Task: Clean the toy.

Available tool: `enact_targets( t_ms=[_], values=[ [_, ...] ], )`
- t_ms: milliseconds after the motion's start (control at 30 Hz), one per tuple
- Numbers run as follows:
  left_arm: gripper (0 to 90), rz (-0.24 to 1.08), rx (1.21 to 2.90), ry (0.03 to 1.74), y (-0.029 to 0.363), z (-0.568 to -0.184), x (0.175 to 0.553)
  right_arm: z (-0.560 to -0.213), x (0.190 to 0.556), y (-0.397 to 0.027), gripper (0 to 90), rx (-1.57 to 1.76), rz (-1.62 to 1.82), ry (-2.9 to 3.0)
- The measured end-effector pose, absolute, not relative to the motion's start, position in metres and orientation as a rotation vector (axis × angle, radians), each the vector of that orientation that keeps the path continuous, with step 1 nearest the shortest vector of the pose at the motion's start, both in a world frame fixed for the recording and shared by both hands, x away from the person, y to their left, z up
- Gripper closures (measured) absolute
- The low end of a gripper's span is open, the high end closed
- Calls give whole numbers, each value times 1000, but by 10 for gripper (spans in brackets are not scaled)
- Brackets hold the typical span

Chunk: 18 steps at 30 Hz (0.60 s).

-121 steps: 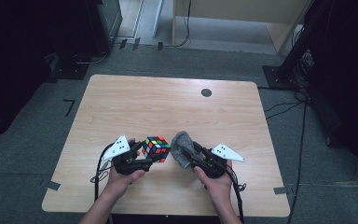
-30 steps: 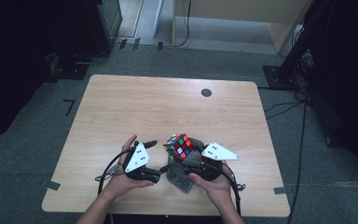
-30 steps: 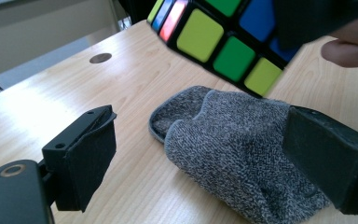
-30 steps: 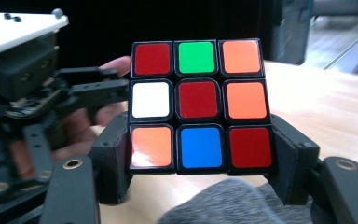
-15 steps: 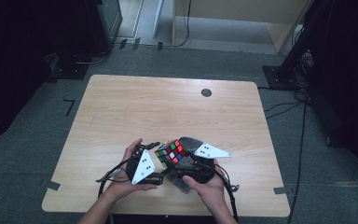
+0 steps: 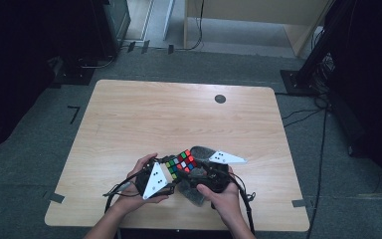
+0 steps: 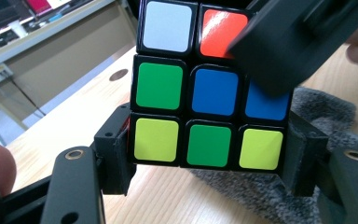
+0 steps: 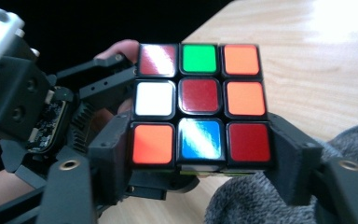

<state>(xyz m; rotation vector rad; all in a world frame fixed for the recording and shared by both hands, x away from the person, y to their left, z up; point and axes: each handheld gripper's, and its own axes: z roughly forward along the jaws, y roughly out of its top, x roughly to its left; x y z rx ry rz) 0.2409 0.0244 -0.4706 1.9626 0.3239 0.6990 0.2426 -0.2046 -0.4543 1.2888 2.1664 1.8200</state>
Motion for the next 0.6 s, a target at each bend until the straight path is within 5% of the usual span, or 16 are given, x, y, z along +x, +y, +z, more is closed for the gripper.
enact_targets(
  t_ms=[300,600],
  values=[
    [334,649,1907,485,52,-467,257,-459,249,-231,211,1243,1687,2031],
    [335,532,1838,557,64,-463,263,-501,254,-199,223,1189,1274,2323]
  ],
)
